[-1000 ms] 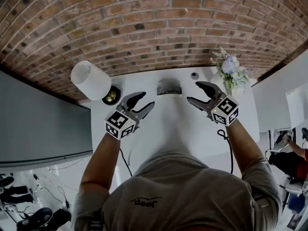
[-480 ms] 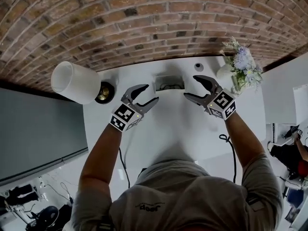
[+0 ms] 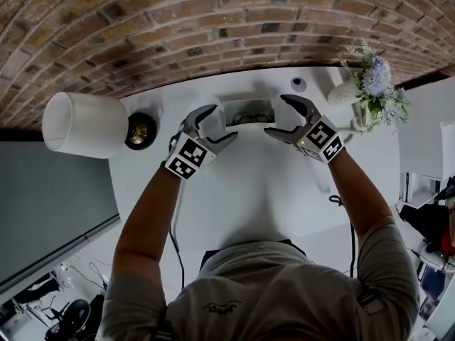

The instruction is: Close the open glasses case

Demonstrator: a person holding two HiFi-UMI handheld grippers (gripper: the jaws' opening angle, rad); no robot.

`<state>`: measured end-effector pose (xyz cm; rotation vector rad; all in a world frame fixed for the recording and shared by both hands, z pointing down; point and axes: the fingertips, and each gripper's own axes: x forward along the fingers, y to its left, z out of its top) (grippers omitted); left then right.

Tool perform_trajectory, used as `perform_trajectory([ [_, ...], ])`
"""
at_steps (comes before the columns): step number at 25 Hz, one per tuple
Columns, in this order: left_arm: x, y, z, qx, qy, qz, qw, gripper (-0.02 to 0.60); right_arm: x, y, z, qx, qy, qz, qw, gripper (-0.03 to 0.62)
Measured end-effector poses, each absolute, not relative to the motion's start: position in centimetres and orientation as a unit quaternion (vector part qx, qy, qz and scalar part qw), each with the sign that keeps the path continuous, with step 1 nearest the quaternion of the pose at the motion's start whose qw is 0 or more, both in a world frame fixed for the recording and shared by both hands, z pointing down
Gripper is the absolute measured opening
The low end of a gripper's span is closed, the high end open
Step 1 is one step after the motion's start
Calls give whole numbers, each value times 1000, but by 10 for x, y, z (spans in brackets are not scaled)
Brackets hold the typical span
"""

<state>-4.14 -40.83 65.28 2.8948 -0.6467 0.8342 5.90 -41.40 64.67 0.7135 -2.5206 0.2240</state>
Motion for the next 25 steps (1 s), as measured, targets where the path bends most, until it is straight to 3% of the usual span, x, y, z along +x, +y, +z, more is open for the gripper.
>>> perform_trajectory([
  [9, -33, -423, 704, 929, -192, 317, 3, 401, 56, -433, 697, 252, -921, 64, 292, 488],
  [25, -31, -431, 730, 931, -172, 320, 29, 416, 46, -447, 726, 235, -915, 44, 325, 515],
])
